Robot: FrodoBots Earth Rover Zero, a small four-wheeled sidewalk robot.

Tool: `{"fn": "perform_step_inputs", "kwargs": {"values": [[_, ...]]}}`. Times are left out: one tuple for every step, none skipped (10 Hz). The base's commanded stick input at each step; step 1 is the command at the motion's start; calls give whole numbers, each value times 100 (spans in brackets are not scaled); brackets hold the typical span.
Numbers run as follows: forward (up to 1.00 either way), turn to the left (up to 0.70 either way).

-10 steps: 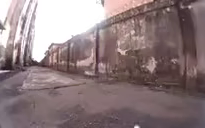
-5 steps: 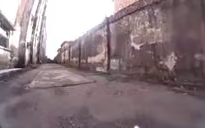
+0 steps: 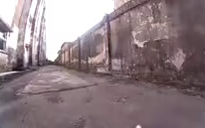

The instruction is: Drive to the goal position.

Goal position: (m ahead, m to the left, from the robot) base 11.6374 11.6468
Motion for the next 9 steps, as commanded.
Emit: {"fn": "perform_step_inputs", "kwargs": {"values": [[56, 6], [56, 56], [56, 56], [56, 56], [56, 5], [56, 2], [56, 0], [56, 0], [56, 0]]}}
